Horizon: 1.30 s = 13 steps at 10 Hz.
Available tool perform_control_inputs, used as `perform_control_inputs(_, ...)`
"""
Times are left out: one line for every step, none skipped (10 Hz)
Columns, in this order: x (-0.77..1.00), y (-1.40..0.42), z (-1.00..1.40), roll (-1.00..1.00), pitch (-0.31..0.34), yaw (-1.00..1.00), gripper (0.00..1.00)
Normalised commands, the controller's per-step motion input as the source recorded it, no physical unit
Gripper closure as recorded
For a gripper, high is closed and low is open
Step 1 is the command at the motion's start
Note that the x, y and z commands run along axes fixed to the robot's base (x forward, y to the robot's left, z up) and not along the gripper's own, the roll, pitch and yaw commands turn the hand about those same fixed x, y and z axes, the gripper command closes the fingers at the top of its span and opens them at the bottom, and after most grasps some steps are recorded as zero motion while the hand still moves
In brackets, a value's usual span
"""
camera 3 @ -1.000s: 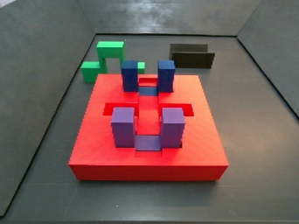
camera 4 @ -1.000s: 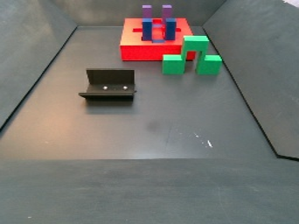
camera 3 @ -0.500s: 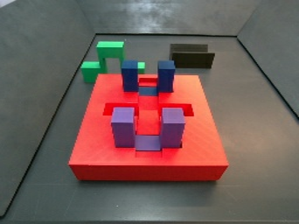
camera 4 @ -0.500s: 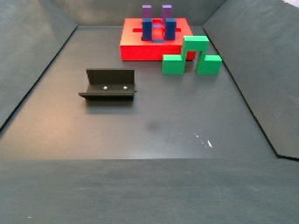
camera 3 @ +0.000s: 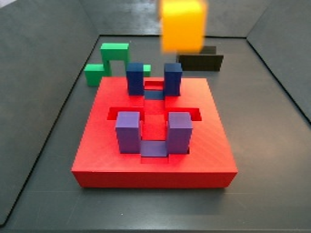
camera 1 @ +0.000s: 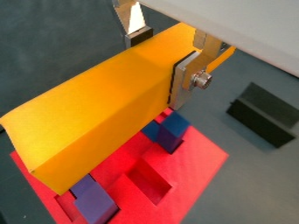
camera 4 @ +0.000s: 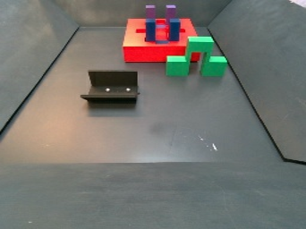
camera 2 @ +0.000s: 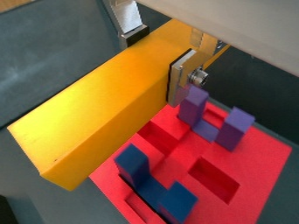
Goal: Pick up the yellow object. Move up. Move to above the board. Insert the yellow object.
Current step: Insert the yellow object.
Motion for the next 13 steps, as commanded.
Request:
perform_control_inputs(-0.28, -0.27, -0.88, 0.25, -0.006, 0.17, 1.00)
perform_control_inputs(-0.09, -0.34, -0.69, 0.12, 0.000, 0.15, 1.00)
perform_control_inputs(0.00, -0.39, -0.63, 0.03, 0.023, 0.12, 1.00)
perform_control_inputs(0.14, -0.37, -0.56, 0.15, 0.074, 0.07, 1.00)
perform_control_inputs(0.23, -0.25, -0.45, 0.15, 0.061, 0.00, 1.00)
perform_control_inputs(0.17, -0.03, -0.31, 0.14, 0.114, -0.11, 1.00)
perform_control_inputs(0.06, 0.00, -0.17, 0.13, 0.169, -0.21, 1.00)
perform_control_inputs(0.03, 0.04, -0.16, 0.11, 0.147, -0.22, 1.00)
perform_control_inputs(0.00, 0.08, -0.14, 0.11, 0.159, -0.22, 1.00)
perform_control_inputs(-0.01, 0.07, -0.10, 0.05, 0.146, -0.27, 1.00)
perform_control_inputs(0.00, 0.00, -0.11, 0.02, 0.093, -0.16, 1.00)
perform_control_inputs(0.17, 0.00, -0.17, 0.01, 0.053, 0.00, 1.00)
perform_control_inputs(0.15, 0.00, -0.21, 0.01, 0.044, 0.00, 1.00)
